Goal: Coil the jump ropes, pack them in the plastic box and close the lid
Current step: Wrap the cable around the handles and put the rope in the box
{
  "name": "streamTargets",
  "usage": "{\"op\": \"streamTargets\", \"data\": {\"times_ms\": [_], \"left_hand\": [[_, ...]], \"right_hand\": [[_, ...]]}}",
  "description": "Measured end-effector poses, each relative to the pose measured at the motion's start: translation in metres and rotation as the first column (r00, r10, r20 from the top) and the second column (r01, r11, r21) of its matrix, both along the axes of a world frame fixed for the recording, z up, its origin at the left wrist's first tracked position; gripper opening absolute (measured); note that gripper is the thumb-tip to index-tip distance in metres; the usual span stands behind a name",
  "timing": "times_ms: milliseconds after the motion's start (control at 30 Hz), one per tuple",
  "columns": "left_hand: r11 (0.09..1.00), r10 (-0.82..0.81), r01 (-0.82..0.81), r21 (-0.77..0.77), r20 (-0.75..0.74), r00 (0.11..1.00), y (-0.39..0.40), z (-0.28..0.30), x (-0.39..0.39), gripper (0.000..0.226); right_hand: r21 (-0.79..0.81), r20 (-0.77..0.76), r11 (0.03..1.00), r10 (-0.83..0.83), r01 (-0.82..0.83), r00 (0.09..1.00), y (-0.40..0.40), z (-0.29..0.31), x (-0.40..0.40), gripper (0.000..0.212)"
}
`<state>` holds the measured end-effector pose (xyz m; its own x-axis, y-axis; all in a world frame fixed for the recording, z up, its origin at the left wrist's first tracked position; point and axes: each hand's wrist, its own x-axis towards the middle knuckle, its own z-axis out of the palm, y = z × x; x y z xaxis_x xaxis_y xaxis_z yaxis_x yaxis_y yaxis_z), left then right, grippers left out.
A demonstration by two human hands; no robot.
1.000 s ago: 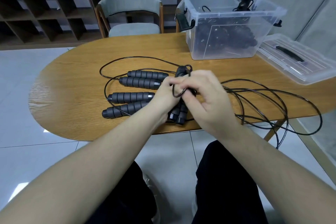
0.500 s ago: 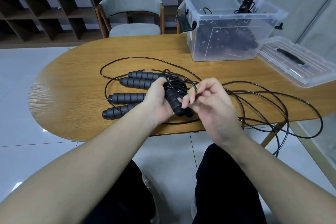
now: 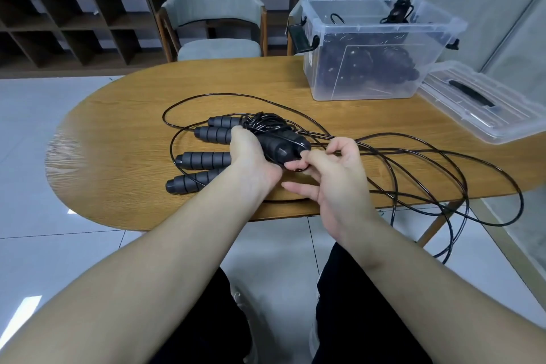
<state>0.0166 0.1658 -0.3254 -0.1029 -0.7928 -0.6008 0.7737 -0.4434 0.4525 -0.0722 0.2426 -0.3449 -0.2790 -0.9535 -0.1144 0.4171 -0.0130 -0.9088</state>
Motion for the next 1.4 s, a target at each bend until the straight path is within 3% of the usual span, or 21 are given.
{"op": "streamTargets", "data": {"times_ms": [200,433,633,800,933,1200,1267,1300,1333,1400], "left_hand": [[0.998,-0.056,0.056,0.011,0.065,0.996,0.000,0.000,-0.004,0.049],[0.993,-0.119,0.120,-0.017,0.053,0.991,-0.007,0.003,-0.018,0.081],[0.982,-0.172,0.179,-0.064,0.097,0.980,-0.015,0.000,-0.020,0.078],[0.962,-0.259,0.264,-0.071,0.067,0.963,-0.016,-0.006,-0.008,0.072],[0.923,-0.362,0.373,-0.094,0.114,0.925,-0.012,-0.002,-0.003,0.072],[0.925,-0.302,0.336,-0.176,0.192,0.934,-0.021,0.004,-0.002,0.060],[0.932,-0.276,0.308,-0.191,0.178,0.945,-0.020,0.006,-0.005,0.061],[0.936,-0.265,0.295,-0.193,0.163,0.950,-0.020,0.007,-0.006,0.063],[0.940,-0.251,0.277,-0.197,0.150,0.956,-0.021,0.009,-0.008,0.066],[0.953,-0.212,0.231,-0.194,0.115,0.970,-0.025,0.010,-0.011,0.072]], "right_hand": [[-0.133,-0.094,0.990,-0.055,0.042,0.994,0.012,0.000,0.002,0.028],[-0.133,-0.007,0.990,-0.048,0.046,0.999,0.015,0.012,-0.012,0.034],[0.071,0.005,0.997,-0.020,0.020,1.000,0.007,0.020,-0.025,0.016],[0.223,-0.023,0.947,0.243,-0.232,0.970,0.002,0.021,-0.040,0.017],[0.230,-0.118,0.957,0.209,-0.178,0.971,-0.004,0.019,-0.043,0.015],[0.114,-0.281,0.991,0.103,-0.073,0.954,-0.012,0.019,-0.038,0.009],[0.061,-0.427,0.998,0.036,-0.011,0.903,-0.014,0.015,-0.041,0.009],[0.009,-0.550,1.000,-0.011,0.019,0.835,-0.013,0.012,-0.043,0.012],[-0.064,-0.688,0.998,-0.065,0.029,0.723,-0.014,0.010,-0.045,0.014],[-0.184,-0.907,0.982,-0.156,-0.035,0.390,-0.015,0.008,-0.051,0.022]]}}
